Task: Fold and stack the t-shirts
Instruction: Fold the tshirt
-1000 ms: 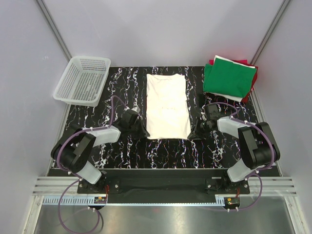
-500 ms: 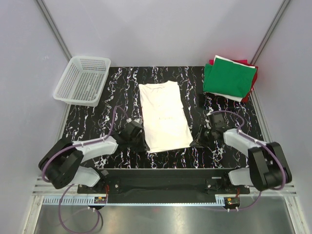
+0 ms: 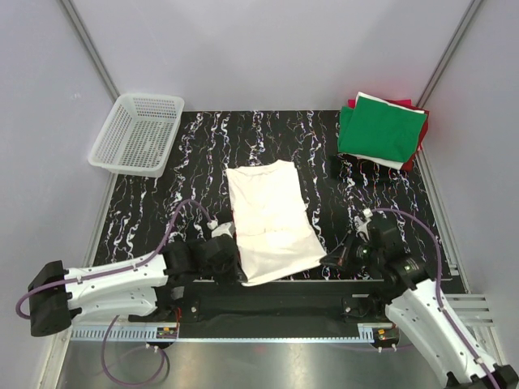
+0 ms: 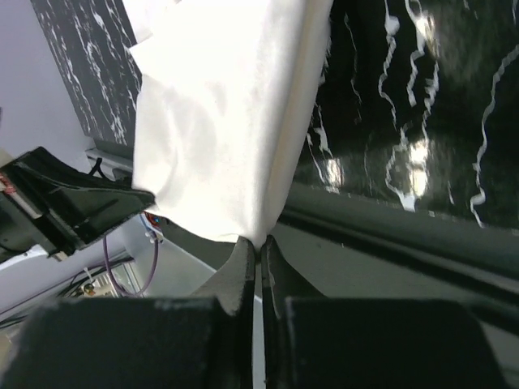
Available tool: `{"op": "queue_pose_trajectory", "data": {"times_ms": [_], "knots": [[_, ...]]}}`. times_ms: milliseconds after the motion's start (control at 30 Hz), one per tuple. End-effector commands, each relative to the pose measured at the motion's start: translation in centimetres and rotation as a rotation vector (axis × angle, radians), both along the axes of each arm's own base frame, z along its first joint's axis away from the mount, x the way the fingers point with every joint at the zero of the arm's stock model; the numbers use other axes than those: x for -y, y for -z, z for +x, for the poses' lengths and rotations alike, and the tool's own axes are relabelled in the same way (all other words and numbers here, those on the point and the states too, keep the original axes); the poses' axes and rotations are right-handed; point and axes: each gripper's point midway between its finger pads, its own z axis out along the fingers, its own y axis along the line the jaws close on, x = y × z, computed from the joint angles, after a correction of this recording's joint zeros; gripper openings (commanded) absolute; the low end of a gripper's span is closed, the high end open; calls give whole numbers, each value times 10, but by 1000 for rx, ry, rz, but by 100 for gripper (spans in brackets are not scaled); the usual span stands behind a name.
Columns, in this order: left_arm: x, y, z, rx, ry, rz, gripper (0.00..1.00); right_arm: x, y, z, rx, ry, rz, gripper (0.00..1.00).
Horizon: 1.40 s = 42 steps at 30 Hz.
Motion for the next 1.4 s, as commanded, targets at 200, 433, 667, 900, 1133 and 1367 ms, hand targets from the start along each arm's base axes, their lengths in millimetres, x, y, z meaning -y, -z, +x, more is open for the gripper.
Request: {"op": "queue_pose_trajectory", "data": {"times_ms": [200,433,667,900,1133,1367], "knots": [[8,-61,-7,25,-48,25,0,16,-43,-43,-38,29,15,0],[-10,-94,23,162,-117,103,5,11,-73,-5,44,18,-47,0],[-18,-105,58,185,-148,98,6,10,-96,52,126,40,-172,0],[-21,-111,98,186,-164,99,5,6,-106,99,161,23,-269,0],[-18,-118,130,183,-138,121,5,10,-117,141,184,29,-327,0],[-22,-125,157,181,-150,119,5,15,-119,165,186,25,-326,0]]}}
